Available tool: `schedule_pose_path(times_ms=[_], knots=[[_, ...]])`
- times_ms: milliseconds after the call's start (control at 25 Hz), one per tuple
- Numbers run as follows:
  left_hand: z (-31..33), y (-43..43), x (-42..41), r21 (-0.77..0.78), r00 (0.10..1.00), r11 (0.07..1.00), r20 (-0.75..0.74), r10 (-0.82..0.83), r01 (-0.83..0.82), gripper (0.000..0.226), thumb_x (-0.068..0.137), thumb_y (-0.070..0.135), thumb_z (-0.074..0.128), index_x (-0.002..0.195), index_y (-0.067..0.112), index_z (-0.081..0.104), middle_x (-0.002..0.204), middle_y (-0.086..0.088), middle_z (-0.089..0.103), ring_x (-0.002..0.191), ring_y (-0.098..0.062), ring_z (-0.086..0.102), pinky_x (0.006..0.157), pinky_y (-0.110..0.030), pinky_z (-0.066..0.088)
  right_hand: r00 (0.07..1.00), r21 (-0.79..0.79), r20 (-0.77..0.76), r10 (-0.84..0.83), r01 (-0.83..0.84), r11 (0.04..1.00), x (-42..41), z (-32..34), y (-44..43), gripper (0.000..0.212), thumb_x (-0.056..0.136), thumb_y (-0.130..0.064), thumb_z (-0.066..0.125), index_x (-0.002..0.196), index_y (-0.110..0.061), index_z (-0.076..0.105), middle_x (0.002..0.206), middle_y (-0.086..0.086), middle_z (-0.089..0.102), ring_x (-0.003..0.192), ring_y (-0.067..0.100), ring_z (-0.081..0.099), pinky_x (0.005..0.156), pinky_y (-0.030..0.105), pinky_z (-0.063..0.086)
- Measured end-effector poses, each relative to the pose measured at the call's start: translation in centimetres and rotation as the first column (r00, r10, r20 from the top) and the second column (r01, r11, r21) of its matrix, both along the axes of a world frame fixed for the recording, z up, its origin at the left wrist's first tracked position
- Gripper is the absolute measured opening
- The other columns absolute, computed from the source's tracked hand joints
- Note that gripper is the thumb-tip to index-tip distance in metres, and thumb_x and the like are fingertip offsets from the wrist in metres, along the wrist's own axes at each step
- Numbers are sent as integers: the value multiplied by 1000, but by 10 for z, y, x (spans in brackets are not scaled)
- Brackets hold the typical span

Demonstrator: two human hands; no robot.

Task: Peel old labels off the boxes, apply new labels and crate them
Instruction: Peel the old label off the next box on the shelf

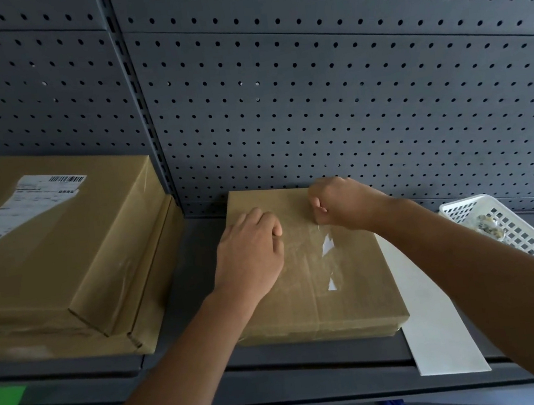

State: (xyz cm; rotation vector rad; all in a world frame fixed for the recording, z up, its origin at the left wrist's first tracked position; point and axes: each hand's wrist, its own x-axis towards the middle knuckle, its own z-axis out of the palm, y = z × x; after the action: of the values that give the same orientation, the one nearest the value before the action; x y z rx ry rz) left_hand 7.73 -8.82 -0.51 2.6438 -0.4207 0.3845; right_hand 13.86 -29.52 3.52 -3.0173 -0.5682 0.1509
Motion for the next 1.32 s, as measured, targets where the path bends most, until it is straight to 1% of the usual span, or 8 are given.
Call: schedule_pose_path(times_ms=[200, 320, 400, 520, 720, 960, 1200, 1320], knots=[[0, 1, 1, -18, 1000, 1000, 3, -4, 4, 12, 92, 17, 54, 93, 26, 61, 95, 16, 54, 90, -5, 51, 82, -24, 45, 994, 285, 71, -87, 64, 957, -19, -5, -13, 11, 85, -9, 60, 78, -16, 57, 77, -10, 54, 69, 10, 54, 66, 29, 50], [-1, 1, 1, -30, 1000, 1000, 14, -4, 5, 12, 91, 15, 56, 92, 25, 62, 94, 15, 56, 88, -6, 52, 79, -26, 47, 985, 370, 148, -86, 26, 929, -27, -9, -14, 9, 87, -6, 60, 81, -13, 60, 77, -11, 54, 69, 6, 54, 65, 20, 44], [0, 1, 0, -31, 1000, 1000, 18, -3, 3, 12, 91, 14, 56, 91, 25, 62, 93, 15, 56, 88, -6, 52, 77, -26, 46, 983, 403, 154, -105, 35, 914, -28, -11, -13, 4, 88, -10, 62, 89, -14, 60, 82, -10, 55, 71, 6, 55, 66, 19, 44], [-1, 1, 0, -32, 1000, 999, 24, -2, 3, 12, 91, 14, 56, 90, 25, 61, 92, 15, 55, 87, -6, 51, 76, -25, 45, 986, 379, 100, -131, 83, 922, -25, -14, -10, 16, 90, -16, 63, 105, -16, 66, 95, -6, 56, 77, 10, 58, 75, 25, 49], [-1, 1, 1, -30, 1000, 1000, 32, 0, 1, 12, 91, 14, 57, 90, 25, 61, 92, 15, 55, 87, -6, 52, 77, -26, 47, 981, 355, 126, -146, 93, 930, -27, -14, -6, 10, 91, -13, 61, 85, -16, 68, 91, -9, 56, 75, 12, 59, 77, 35, 54], [-1, 1, 1, -40, 999, 999, 47, -12, 14, 13, 90, 12, 58, 90, 24, 63, 92, 14, 57, 87, -6, 53, 77, -26, 47, 978, 558, 48, -204, 143, 817, -57, -1, -17, 9, 94, -13, 61, 89, -17, 67, 90, -13, 60, 84, 1, 56, 72, 8, 42], [-2, 1, 1, -44, 998, 999, 62, -13, 16, 13, 89, 11, 57, 89, 23, 62, 90, 14, 57, 85, -7, 53, 72, -26, 46, 947, 564, -61, -314, 293, 772, -71, -4, -21, 7, 92, -15, 65, 92, -20, 69, 86, -13, 64, 81, -6, 57, 64, 3, 41], [-2, 2, 1, -30, 998, 1000, 70, -7, 9, 12, 89, 12, 57, 88, 23, 62, 90, 13, 55, 85, -8, 52, 71, -24, 41, 940, 598, -85, -331, 314, 738, -77, -8, -19, 12, 92, -9, 61, 92, -19, 69, 87, -12, 68, 81, -8, 57, 67, 1, 41]])
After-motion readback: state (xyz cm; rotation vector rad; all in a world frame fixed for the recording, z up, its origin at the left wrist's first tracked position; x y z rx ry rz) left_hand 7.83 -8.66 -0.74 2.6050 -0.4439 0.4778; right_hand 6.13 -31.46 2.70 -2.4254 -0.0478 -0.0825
